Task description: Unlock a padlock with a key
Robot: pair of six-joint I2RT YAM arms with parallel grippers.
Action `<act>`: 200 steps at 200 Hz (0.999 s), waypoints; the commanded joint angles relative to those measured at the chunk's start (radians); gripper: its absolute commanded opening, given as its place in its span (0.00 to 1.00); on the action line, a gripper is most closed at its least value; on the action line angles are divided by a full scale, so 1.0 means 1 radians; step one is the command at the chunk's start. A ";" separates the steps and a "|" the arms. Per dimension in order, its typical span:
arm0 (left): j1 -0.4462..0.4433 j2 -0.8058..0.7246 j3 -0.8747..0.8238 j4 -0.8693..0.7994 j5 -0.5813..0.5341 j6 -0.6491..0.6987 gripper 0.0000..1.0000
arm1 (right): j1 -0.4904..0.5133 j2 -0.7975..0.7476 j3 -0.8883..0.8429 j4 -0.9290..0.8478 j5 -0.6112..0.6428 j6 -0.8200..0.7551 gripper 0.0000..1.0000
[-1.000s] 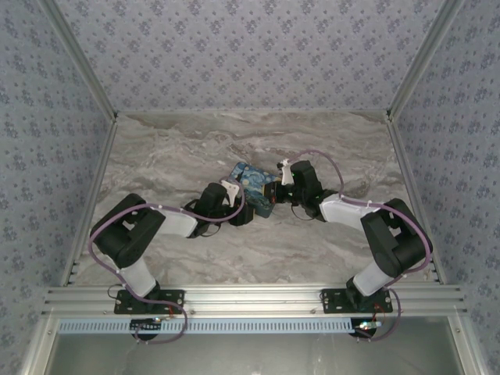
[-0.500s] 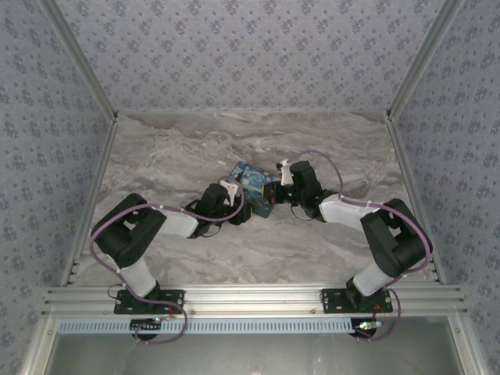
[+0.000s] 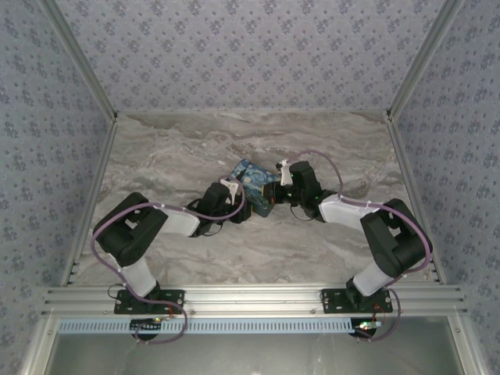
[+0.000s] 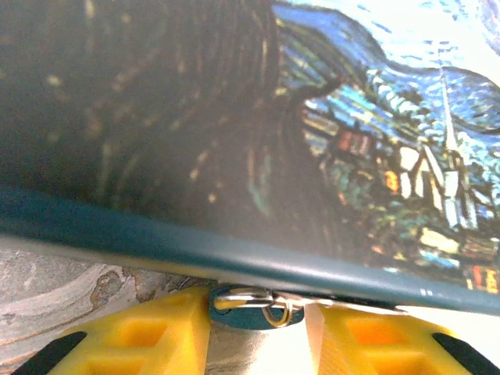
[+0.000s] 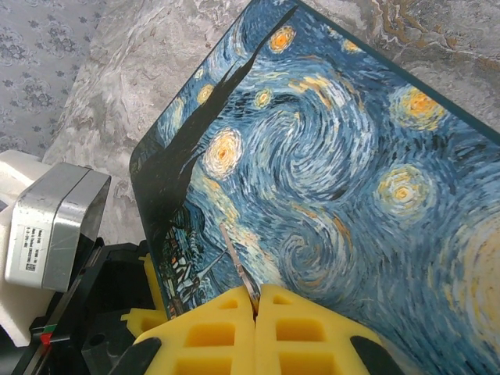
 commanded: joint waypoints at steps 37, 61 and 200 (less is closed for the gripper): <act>-0.011 0.022 0.038 -0.001 -0.024 -0.017 0.33 | 0.022 0.018 -0.020 -0.067 -0.004 -0.002 0.00; -0.011 0.021 0.040 -0.002 -0.024 -0.022 0.30 | 0.021 0.012 -0.017 -0.069 -0.005 -0.006 0.00; -0.036 -0.037 0.060 -0.035 0.028 -0.214 0.26 | 0.029 -0.295 -0.140 -0.198 0.126 -0.207 0.00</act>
